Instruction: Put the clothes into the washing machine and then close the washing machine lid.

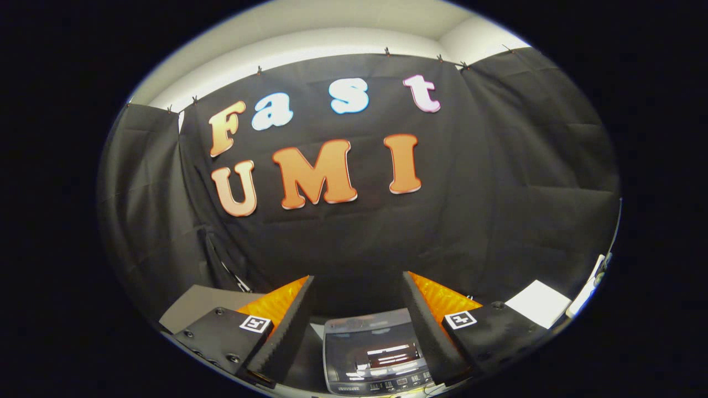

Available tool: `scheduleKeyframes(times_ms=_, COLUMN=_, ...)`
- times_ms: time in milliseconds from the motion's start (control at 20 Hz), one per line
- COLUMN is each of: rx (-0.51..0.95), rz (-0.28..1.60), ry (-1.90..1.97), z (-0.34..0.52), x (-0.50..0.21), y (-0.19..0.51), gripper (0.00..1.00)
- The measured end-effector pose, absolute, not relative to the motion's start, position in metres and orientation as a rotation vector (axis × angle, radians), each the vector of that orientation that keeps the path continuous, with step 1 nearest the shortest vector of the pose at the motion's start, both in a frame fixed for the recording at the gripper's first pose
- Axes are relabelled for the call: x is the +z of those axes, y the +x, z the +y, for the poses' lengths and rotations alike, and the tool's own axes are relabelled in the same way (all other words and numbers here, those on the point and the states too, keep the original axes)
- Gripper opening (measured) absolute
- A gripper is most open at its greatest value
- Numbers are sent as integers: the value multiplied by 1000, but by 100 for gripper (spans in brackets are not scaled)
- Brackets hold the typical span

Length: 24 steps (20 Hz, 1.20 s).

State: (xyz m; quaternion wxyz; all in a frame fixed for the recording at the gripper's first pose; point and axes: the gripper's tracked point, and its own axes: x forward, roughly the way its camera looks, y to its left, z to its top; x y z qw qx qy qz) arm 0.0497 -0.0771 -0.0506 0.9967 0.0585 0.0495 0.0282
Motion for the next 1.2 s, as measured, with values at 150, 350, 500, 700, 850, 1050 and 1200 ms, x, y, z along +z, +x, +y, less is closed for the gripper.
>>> scheduleKeyframes(times_ms=150, rx=43, rz=73, ry=100, z=-85, x=-18, y=41, gripper=99)
scheduleKeyframes(times_ms=350, rx=5, rz=25, ry=54, z=-95, x=18, y=33, gripper=99)
scheduleKeyframes(times_ms=500, rx=2, rz=17, ry=40, z=-91, x=28, y=30, gripper=99)
scheduleKeyframes(times_ms=700, rx=5, rz=9, ry=25, z=-87, x=37, y=28, gripper=99)
scheduleKeyframes(times_ms=850, rx=11, rz=1, ry=40, z=-80, x=42, y=26, gripper=99)
scheduleKeyframes(times_ms=1050, rx=14, rz=8, ry=49, z=-76, x=39, y=22, gripper=99)
scheduleKeyframes(times_ms=1200, rx=20, rz=6, ry=63, z=-73, x=37, y=15, gripper=99)
